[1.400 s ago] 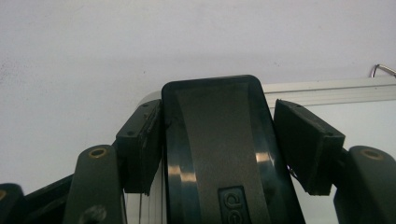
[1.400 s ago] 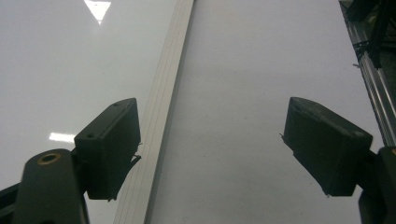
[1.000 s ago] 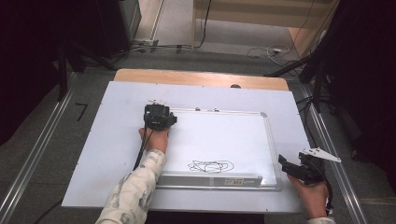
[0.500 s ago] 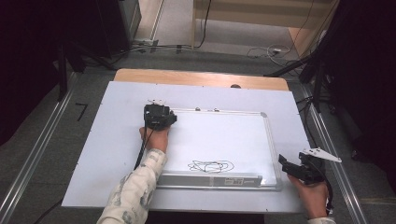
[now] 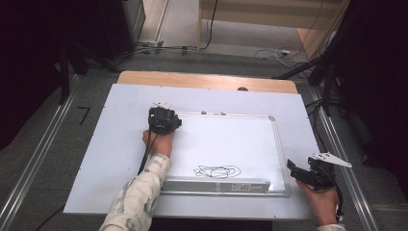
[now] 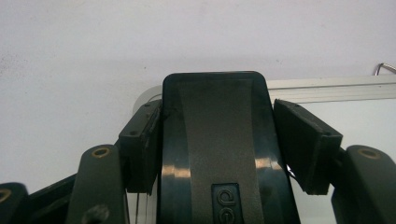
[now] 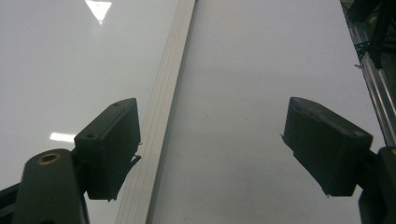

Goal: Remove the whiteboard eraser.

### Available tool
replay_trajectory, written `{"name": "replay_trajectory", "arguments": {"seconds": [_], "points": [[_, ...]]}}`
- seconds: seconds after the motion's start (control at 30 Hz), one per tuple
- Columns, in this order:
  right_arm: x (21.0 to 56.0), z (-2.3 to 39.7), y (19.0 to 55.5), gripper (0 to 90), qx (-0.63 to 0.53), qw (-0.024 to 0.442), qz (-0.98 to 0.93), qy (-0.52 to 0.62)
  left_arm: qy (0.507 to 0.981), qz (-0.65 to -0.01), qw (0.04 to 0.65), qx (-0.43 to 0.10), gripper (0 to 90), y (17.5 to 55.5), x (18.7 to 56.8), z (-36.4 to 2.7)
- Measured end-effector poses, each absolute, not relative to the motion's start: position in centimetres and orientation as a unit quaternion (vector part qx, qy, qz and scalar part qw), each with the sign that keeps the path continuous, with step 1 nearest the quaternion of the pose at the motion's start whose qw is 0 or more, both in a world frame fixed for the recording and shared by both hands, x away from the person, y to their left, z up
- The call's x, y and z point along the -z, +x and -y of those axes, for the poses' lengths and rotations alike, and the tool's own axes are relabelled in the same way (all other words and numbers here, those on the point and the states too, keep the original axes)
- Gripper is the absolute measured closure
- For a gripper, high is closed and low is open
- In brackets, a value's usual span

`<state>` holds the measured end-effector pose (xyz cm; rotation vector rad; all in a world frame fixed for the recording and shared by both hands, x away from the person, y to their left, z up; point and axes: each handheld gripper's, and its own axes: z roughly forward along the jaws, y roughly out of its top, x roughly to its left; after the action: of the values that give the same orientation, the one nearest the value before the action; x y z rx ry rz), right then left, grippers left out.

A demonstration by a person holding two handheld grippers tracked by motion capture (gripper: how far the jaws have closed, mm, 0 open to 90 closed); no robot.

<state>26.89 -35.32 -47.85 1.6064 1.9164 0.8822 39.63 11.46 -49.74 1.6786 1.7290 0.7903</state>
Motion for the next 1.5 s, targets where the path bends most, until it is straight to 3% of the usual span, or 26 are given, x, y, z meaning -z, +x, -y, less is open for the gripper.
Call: {"name": "replay_trajectory", "arguments": {"seconds": [0.2, 1.1, 1.5], "points": [[47.9, 35.3, 26.9, 17.4, -0.323, 0.242, -0.701, 0.588, 0.634, -0.646, 0.298, -0.304, 40.0, 39.7, 49.8, -11.4], [47.9, 35.3, 27.0, 17.4, -0.322, 0.242, -0.701, 0.588, 0.660, -0.622, 0.307, -0.290, 41.0, 39.3, 49.6, -11.6], [47.9, 35.2, 26.9, 17.4, -0.320, 0.241, -0.702, 0.589, 0.677, -0.591, 0.337, -0.281, 40.9, 37.0, 48.2, -12.3]]}}
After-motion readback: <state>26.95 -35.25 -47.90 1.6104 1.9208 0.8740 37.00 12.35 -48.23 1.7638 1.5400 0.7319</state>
